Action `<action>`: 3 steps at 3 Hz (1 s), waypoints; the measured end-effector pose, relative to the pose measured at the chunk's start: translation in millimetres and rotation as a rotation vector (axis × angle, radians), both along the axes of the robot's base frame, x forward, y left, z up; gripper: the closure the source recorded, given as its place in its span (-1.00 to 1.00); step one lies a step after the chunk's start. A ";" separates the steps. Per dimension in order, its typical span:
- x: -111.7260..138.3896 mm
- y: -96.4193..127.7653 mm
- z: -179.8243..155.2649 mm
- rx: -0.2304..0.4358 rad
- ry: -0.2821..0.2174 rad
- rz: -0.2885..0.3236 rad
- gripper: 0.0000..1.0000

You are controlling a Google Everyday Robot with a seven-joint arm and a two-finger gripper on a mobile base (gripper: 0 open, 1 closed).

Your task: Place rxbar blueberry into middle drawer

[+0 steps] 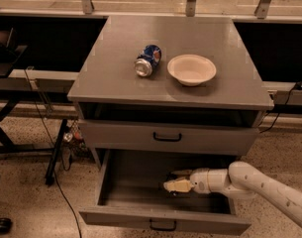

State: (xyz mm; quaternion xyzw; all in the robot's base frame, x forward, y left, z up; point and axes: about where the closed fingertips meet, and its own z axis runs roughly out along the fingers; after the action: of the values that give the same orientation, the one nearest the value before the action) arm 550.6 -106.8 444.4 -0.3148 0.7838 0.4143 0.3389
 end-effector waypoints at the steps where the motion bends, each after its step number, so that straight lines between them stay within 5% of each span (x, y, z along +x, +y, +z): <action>1: -2.0 -6.1 -1.2 0.012 0.001 -0.022 -0.26; 3: -4.0 -9.1 1.8 0.022 -0.010 -0.031 -1.00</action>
Offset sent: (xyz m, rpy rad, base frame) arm -0.0056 -0.0182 0.0061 0.0298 -0.0247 -0.0505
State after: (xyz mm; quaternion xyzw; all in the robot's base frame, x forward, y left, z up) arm 546.6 -115.9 446.2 -0.3008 0.7823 0.4160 0.3527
